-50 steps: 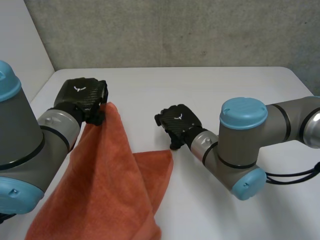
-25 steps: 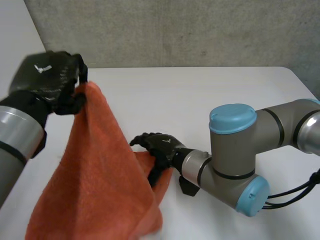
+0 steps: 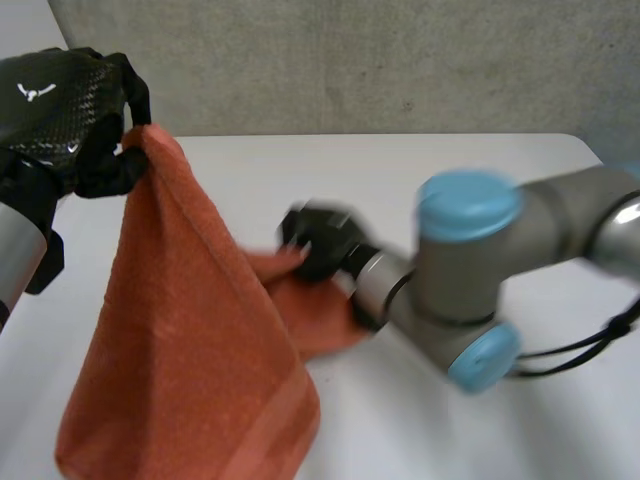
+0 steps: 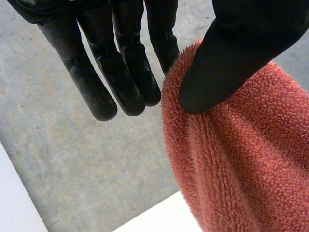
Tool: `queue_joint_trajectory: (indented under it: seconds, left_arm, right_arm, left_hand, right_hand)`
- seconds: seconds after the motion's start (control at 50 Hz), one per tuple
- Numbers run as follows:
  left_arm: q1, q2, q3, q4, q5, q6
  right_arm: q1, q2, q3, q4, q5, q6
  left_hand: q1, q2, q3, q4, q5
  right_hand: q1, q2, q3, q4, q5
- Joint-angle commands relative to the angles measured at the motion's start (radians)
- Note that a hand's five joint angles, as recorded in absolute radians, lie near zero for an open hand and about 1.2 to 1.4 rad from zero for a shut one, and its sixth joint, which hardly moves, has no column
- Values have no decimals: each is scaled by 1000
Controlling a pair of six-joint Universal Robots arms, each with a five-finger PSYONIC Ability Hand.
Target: Fold the laundry
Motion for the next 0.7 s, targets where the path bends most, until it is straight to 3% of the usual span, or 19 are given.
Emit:
queue_joint_trajectory:
  seconds: [0.02,0.18,0.3,0.4,0.48,0.6,0.7]
  left_arm:
    - [86,-28,0,67,107,-23]
    - [113,-212,15,112,203,-78]
    - [105,-414,52,113,218,-75]
    - [99,-523,60,112,218,-73]
    - [88,-608,69,112,215,-73]
    - [83,-605,102,106,201,-82]
    - [64,-539,106,64,196,-92]
  right_arm:
    - [-213,-304,128,-129,88,-334]
    - [-224,-438,214,-22,84,-603]
    - [-226,-424,219,87,81,-651]
    - [-234,-321,209,119,79,-655]
    - [-240,-246,186,118,87,-668]
    - [-244,-208,176,118,94,-684]
    - [-252,-197,181,112,93,-683]
  left_hand:
    - [304,197,205,201,255]
    - [304,197,205,201,255]
    - [298,191,200,195,250]
    - [193,86,94,90,144]
    - [-127,-233,-225,-230,-175]
    - [-696,-802,-794,-799,-744]
    - [-835,-942,-933,-938,-883]
  right_hand:
    - [428,219,228,213,264]
    - [428,219,228,213,264]
    - [428,219,228,213,264]
    - [428,219,228,213,264]
    - [428,219,228,213,264]
    - [428,219,228,213,264]
    - [428,219,228,213,264]
